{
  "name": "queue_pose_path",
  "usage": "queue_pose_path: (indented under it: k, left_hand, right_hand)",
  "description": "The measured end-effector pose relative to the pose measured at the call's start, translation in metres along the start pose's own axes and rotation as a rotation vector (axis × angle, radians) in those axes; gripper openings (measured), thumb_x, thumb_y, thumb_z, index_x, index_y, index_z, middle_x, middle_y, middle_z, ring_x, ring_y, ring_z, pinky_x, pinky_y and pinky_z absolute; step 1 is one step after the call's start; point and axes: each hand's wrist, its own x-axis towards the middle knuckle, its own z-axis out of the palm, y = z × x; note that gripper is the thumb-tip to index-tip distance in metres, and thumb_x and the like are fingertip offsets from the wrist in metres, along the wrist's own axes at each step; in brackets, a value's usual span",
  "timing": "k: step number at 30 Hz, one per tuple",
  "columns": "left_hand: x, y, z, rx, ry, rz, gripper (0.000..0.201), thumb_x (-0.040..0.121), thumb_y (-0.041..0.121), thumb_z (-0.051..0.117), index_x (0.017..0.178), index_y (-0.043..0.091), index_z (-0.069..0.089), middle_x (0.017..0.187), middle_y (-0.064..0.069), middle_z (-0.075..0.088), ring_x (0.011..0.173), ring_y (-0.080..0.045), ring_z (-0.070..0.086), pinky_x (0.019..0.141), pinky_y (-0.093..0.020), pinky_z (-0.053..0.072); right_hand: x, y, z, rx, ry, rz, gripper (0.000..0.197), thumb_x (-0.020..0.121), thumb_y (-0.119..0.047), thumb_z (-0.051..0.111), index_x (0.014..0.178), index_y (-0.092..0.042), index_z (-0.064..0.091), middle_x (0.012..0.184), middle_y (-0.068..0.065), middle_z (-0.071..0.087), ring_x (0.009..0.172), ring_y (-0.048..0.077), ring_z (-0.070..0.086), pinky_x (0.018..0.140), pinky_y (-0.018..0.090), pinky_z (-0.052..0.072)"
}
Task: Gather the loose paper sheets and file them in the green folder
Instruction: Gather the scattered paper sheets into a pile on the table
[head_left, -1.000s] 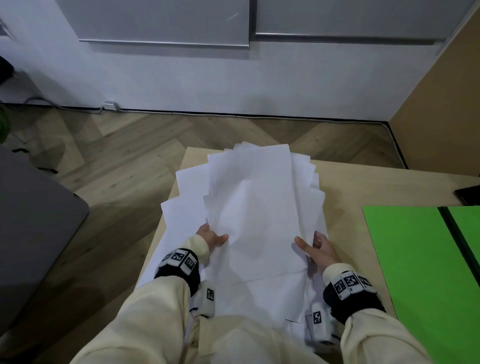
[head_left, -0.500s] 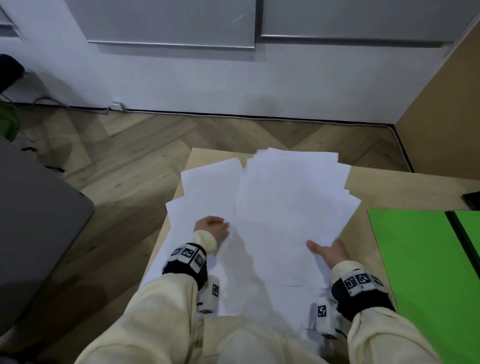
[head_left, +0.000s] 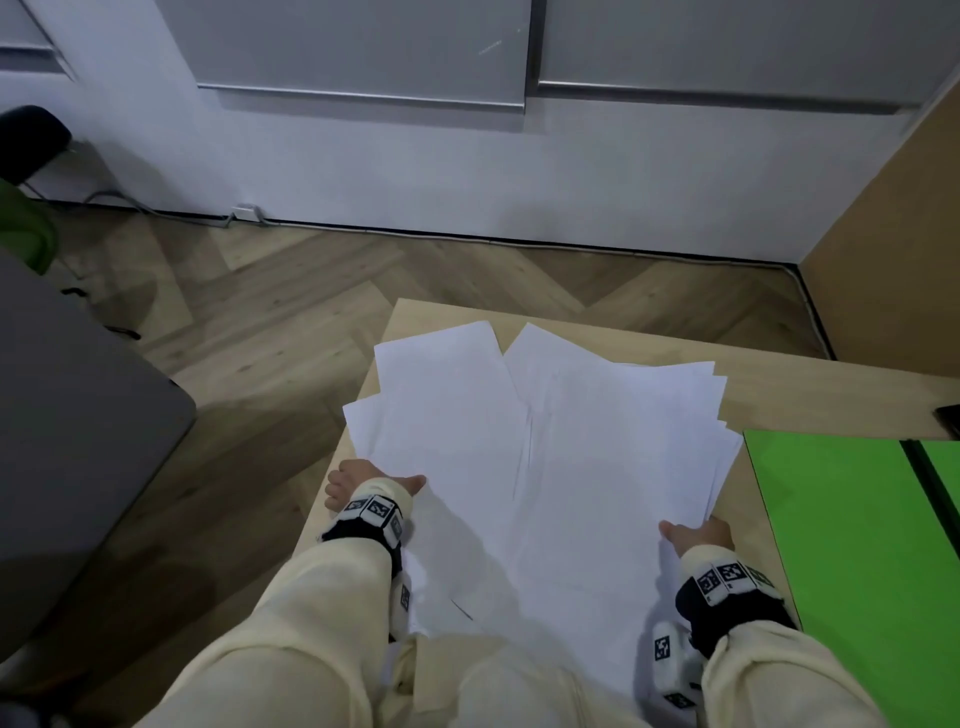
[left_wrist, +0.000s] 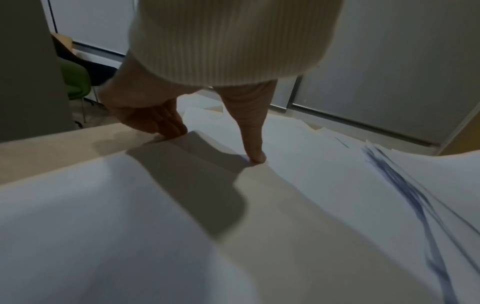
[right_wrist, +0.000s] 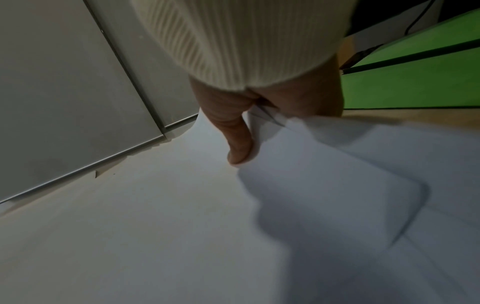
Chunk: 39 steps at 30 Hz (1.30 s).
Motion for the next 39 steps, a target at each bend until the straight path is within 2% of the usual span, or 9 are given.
queue_pose_path:
  k: [4,10,13,19,26,29,32,36,39]
  left_hand:
    - [-0.012,0.015,0.001,0.091,-0.107,0.010,0.109,0.047,0.056,0.081,0.135,0.013,0.035,0.150,-0.010,0.020,0.139,-0.029,0.021,0.113,-0.043,0.024]
    - [-0.017,0.029,0.010,-0.108,-0.262,0.210,0.080,0.084,0.053,0.051,0.146,0.009,0.027,0.152,-0.004,0.036,0.140,-0.020,0.036,0.113,-0.028,0.029]
    - [-0.017,0.029,0.002,-0.030,-0.396,0.260,0.087,0.076,0.040,0.072,0.142,0.002,0.030,0.146,-0.014,0.042,0.133,-0.029,0.044,0.110,-0.036,0.037]
    - [-0.024,0.042,-0.063,-0.184,-0.130,0.551,0.055,0.073,0.025,0.074,0.122,0.004,0.059,0.117,-0.016,0.066,0.106,-0.033,0.064,0.090,-0.035,0.051]
    - [-0.055,0.057,-0.140,-0.359,-0.005,0.947,0.024,0.081,0.007,0.064,0.102,-0.002,0.067,0.095,-0.023,0.071,0.091,-0.034,0.067,0.071,-0.026,0.041]
    - [-0.062,0.056,-0.153,-0.466,-0.111,1.002,0.008,0.080,0.009,0.069,0.077,0.007,0.061,0.061,-0.006,0.065,0.060,-0.023,0.061,0.050,-0.020,0.042]
    - [-0.080,0.056,-0.165,-0.624,-0.242,1.037,0.024,0.074,0.015,0.075,0.062,0.020,0.055,0.037,0.010,0.055,0.034,0.002,0.048,0.037,-0.012,0.037]
    - [-0.099,0.061,-0.174,-0.977,-0.564,1.036,0.010,0.063,0.011,0.078,0.065,0.017,0.070,0.056,0.010,0.071,0.052,0.001,0.065,0.052,-0.015,0.053]
    - [-0.088,0.066,-0.146,-1.062,-0.612,0.894,0.023,0.067,0.005,0.079,0.087,0.014,0.070,0.066,0.011,0.075,0.061,-0.002,0.070,0.060,-0.017,0.056]
  right_hand:
    - [-0.004,0.002,0.003,0.006,0.012,0.005,0.061,0.076,-0.011,0.071,0.128,0.012,0.048,0.132,0.027,0.054,0.119,0.041,0.054,0.100,0.044,0.045]
    - [-0.005,-0.002,0.001,-0.012,0.006,0.041,0.069,0.079,-0.012,0.070,0.135,0.012,0.038,0.140,0.028,0.045,0.126,0.041,0.048,0.102,0.043,0.042]
    - [-0.005,-0.001,0.000,-0.019,0.007,0.033,0.071,0.080,-0.011,0.070,0.136,0.013,0.036,0.142,0.028,0.043,0.128,0.041,0.046,0.105,0.043,0.039]
    - [-0.004,0.002,-0.002,0.004,-0.008,0.054,0.068,0.081,-0.009,0.068,0.136,0.013,0.035,0.142,0.027,0.042,0.129,0.041,0.045,0.103,0.042,0.039]
    - [-0.005,0.002,0.000,0.009,-0.018,0.046,0.066,0.079,-0.010,0.069,0.134,0.013,0.039,0.139,0.028,0.047,0.125,0.041,0.049,0.103,0.043,0.041]
    - [-0.010,0.000,-0.003,0.020,-0.028,0.055,0.071,0.080,-0.012,0.070,0.136,0.013,0.035,0.142,0.028,0.043,0.128,0.040,0.046,0.105,0.042,0.040]
    - [-0.015,-0.001,-0.004,0.005,-0.038,0.068,0.066,0.078,-0.015,0.071,0.132,0.009,0.042,0.139,0.027,0.047,0.124,0.039,0.050,0.102,0.040,0.043]
    - [-0.010,0.001,-0.004,-0.010,-0.044,0.055,0.062,0.074,-0.017,0.074,0.123,0.011,0.050,0.130,0.027,0.055,0.118,0.038,0.056,0.097,0.039,0.046]
    - [-0.014,-0.001,-0.007,-0.008,-0.056,0.078,0.064,0.075,-0.013,0.073,0.127,0.014,0.047,0.131,0.028,0.054,0.119,0.040,0.055,0.099,0.041,0.046]
